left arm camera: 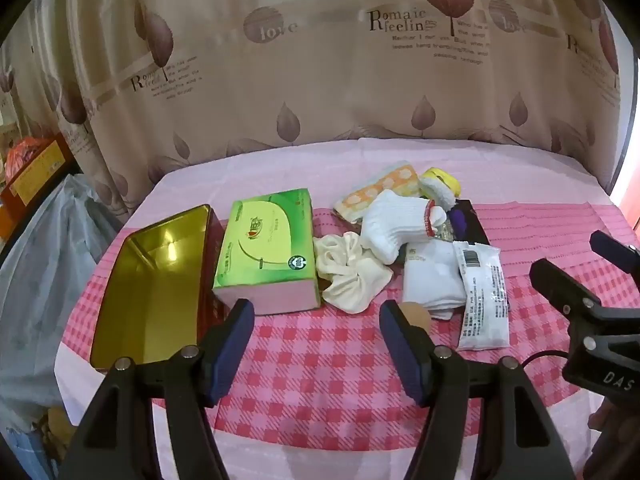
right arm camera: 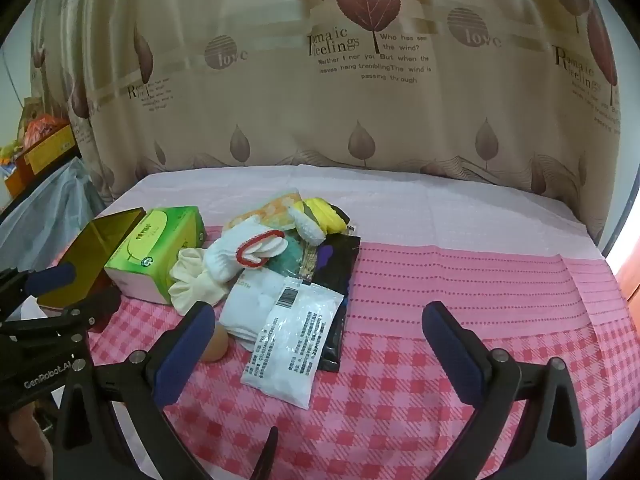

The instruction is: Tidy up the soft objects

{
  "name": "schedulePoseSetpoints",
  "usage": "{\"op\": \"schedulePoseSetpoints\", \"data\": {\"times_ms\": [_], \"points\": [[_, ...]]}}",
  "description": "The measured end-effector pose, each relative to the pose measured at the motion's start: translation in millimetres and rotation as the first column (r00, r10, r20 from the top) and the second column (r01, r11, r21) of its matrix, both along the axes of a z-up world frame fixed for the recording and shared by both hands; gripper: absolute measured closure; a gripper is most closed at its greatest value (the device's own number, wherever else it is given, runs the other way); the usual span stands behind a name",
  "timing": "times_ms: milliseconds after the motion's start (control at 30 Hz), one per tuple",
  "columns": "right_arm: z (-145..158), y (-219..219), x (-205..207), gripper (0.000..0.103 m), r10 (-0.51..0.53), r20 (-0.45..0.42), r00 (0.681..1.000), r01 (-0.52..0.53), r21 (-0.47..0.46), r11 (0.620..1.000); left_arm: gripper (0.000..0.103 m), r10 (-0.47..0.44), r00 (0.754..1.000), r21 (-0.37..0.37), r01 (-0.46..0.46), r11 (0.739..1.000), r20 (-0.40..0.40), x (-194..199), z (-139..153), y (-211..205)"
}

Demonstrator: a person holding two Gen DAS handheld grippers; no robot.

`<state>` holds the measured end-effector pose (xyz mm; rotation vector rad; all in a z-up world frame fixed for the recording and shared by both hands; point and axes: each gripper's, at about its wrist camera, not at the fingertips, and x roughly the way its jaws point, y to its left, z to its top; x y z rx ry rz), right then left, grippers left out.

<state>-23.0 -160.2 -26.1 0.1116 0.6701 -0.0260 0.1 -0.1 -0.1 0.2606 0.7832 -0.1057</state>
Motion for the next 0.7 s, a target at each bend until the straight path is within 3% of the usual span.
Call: {"op": "schedulePoseSetpoints", "data": {"times_ms": [267, 700], "points": [[-2.2, -2.7, 2.8, 0.000, 0.002, -0.018, 1.000, -0.002, 0.003, 1.000, 0.036, 0.002, 0.999, -0.056, -0.005, 0.998, -0.048, 2.9, -7.6, 7.4], [-5.7, 3.7, 1.5, 0.000, 0.007, -0.024, 1.000, -0.008, -0.026, 1.000, 0.036, 0.010, 0.998, -0.053, -0.014, 0.998, -0.068, 7.0, -14.0, 8.6]]}}
